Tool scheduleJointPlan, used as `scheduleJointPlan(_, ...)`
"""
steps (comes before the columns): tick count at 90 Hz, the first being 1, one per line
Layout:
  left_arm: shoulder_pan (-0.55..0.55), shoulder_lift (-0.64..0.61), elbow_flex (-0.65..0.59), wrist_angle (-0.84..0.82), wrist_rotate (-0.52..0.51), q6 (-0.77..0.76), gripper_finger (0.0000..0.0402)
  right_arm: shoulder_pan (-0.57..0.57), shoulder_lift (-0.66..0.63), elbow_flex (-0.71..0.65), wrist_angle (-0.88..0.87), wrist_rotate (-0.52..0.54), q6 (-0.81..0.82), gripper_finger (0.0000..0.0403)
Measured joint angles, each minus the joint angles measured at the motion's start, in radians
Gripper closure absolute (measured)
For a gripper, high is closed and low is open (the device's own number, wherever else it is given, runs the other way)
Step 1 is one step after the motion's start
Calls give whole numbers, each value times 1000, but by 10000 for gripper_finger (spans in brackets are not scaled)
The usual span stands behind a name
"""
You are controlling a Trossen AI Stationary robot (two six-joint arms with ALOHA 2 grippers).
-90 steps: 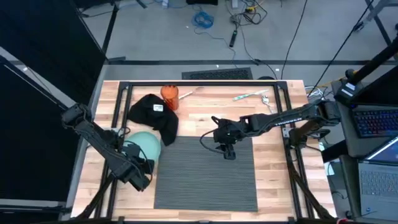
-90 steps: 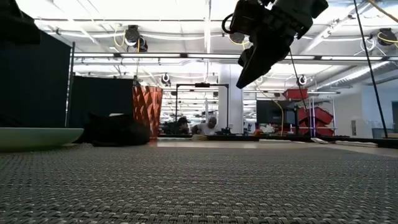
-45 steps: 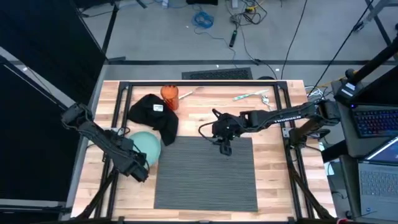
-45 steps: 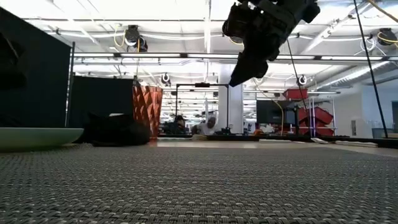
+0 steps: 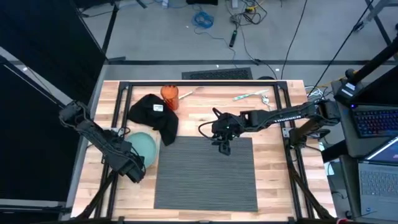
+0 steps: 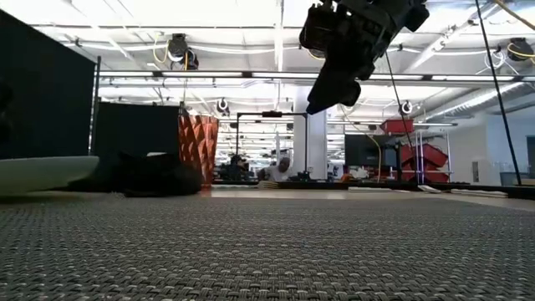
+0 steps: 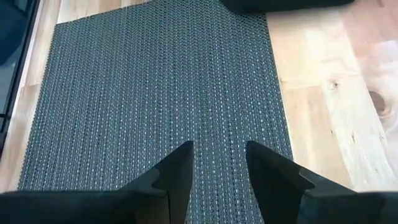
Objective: Set table place
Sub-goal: Put the green plate on the gray table mat
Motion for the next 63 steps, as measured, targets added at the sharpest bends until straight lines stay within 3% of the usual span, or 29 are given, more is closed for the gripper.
scheduleJointPlan(24, 0, 0, 79, -201, -17, 0, 291, -34, 0, 0, 0, 2, -23, 268)
scheduleJointPlan(63, 0, 0, 49, -145, 30, -3, 291, -41, 0, 0, -6, -14, -54, 268)
